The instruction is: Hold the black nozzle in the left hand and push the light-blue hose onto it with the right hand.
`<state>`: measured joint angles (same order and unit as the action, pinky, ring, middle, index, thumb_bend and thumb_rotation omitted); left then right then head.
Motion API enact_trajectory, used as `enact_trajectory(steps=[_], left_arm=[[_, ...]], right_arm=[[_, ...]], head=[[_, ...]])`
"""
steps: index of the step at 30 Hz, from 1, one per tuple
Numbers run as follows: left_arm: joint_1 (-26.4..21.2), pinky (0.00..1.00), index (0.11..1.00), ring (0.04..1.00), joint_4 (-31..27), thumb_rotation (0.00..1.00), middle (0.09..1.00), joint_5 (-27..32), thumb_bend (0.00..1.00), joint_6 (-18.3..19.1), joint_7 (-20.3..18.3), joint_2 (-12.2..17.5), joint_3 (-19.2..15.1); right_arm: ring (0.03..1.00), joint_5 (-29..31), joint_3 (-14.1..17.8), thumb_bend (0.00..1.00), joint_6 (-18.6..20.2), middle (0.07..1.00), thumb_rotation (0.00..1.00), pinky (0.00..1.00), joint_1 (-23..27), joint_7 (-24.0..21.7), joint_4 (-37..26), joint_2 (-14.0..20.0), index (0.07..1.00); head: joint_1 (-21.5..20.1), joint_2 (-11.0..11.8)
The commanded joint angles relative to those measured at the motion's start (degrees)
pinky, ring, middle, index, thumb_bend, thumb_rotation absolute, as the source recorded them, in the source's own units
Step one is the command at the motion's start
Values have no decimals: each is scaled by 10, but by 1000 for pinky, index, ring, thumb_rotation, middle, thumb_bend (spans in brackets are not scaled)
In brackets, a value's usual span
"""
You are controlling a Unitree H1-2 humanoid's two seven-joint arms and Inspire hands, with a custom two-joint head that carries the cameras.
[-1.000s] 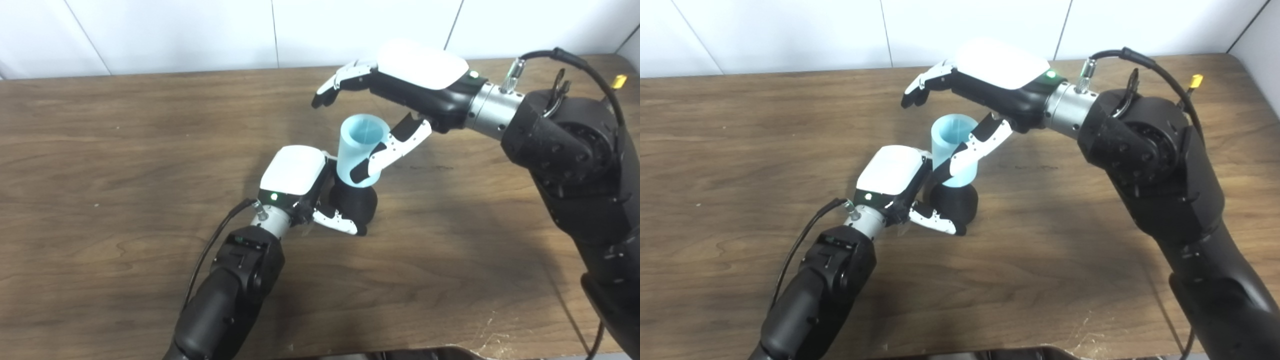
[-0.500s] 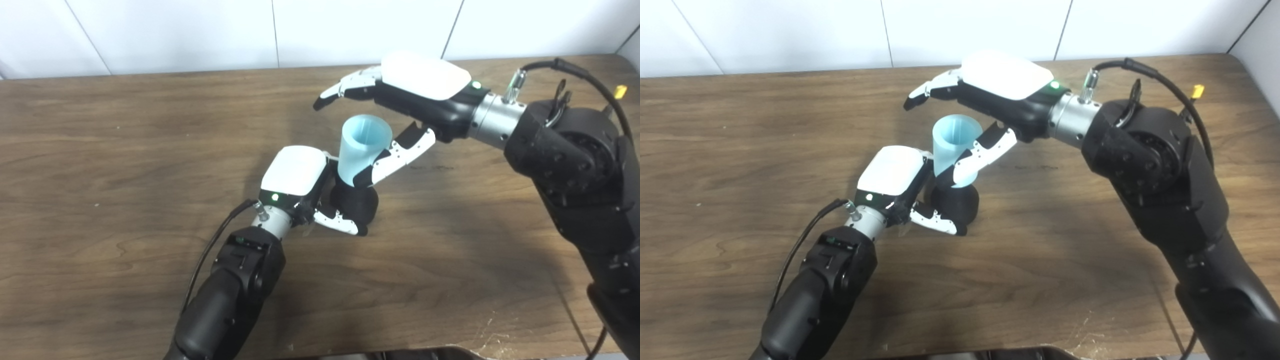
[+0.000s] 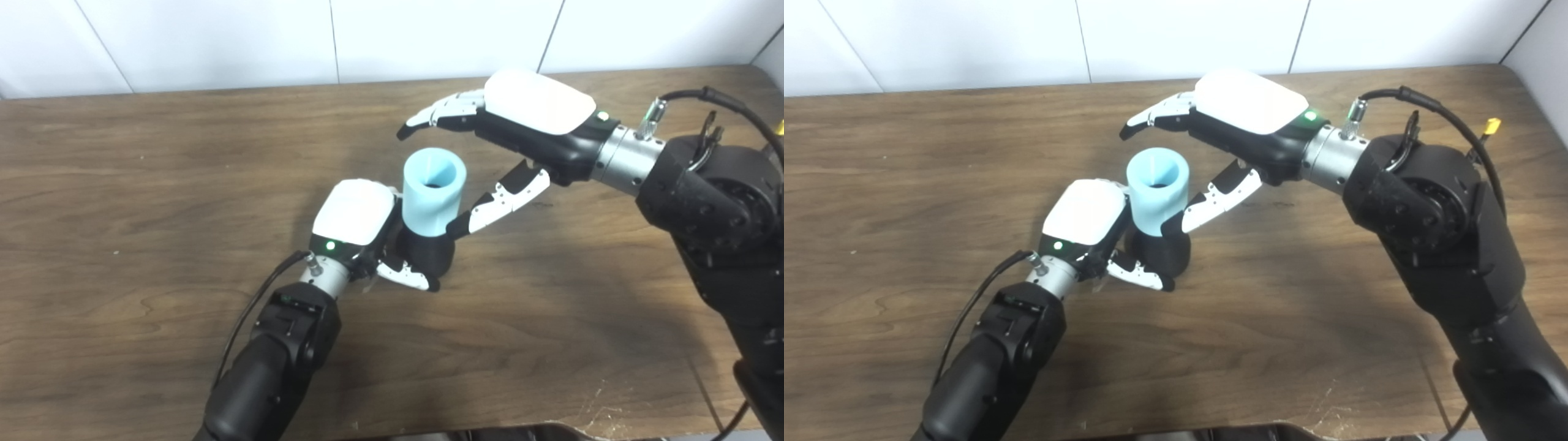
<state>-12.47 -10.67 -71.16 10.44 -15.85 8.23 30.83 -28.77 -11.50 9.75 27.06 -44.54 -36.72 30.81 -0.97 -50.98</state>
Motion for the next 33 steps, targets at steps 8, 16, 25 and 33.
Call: enact_trajectory(steps=[8,16,25,33], left_arm=[[2,804,483,754,-12,51,676,-10,524,-11,18,21,-22],[10,790,483,748,-15,53,673,-9,525,-18,25,30,-37],[16,792,483,746,-16,52,674,-11,524,-23,22,25,-43],[14,788,483,743,-10,52,672,-14,524,-21,24,19,-41]], right_arm=[[843,7,14,689,-15,829,696,762,17,22,-13,7,812],[852,11,16,682,-17,836,689,773,17,23,-19,3,816],[910,10,9,676,-24,905,737,804,15,31,-22,-7,887],[998,-9,-10,671,-45,998,789,938,17,40,-14,-27,968]], head=[[1,0],[4,1],[11,2],[17,4]])
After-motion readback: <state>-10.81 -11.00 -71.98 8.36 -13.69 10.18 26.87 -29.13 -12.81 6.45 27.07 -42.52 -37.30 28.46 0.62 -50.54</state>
